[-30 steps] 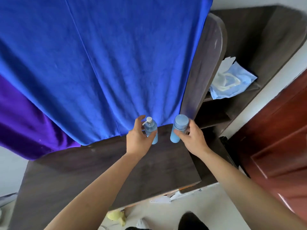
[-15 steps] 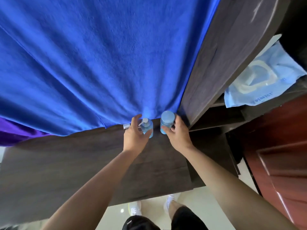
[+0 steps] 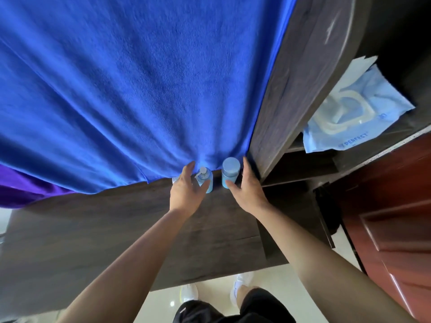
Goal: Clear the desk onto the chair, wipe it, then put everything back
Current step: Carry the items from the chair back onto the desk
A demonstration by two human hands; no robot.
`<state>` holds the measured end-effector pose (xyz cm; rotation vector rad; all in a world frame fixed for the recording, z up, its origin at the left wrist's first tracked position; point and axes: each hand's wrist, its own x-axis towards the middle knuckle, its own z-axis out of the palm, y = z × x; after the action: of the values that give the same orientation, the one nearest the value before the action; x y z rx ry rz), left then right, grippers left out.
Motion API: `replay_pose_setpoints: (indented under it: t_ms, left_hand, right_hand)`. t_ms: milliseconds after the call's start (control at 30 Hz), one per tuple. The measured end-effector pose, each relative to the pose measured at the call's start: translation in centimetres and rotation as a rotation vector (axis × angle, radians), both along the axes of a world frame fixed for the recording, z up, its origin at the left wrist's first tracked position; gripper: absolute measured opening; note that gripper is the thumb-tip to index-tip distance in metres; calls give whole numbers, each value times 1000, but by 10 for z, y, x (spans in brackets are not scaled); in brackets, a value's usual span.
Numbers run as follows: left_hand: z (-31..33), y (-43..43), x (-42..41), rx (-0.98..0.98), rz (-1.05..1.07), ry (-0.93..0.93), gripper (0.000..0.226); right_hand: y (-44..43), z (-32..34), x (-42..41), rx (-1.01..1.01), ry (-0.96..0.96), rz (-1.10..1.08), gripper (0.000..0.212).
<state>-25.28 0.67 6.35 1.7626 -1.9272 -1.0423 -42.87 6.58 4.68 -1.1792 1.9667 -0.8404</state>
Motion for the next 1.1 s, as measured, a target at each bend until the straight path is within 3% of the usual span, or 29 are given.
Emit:
replay_pose_setpoints:
  t_ms: [167,267,400,567,733,933,1100]
  left_hand:
    - [45,21,29,-281,-173,26,74]
    - [54,37,40,-455,-298,56,70]
    - [49,76,19,-442,-519,59,67]
    - [54,146,-31,-398,-876,34,74]
    - [89,216,-76,-489,-1113,64,73]
    - [118,378,-139,-513,-1351,174,72]
    - [106,564,-172,-408,-1490,253,70]
  right_hand:
    - [37,37,4,-123,84,25,90]
    - [81,51,7,-189,269,11,80]
    - [167,52,13,-143,474,-157,72]
    - [296,60,18,-56,483,-448,71]
    - [389,89,9,-33,683,-688,63]
    - [558,107,10,-45,692,-925,66]
    - [744,96,30,25,666,-1101,68]
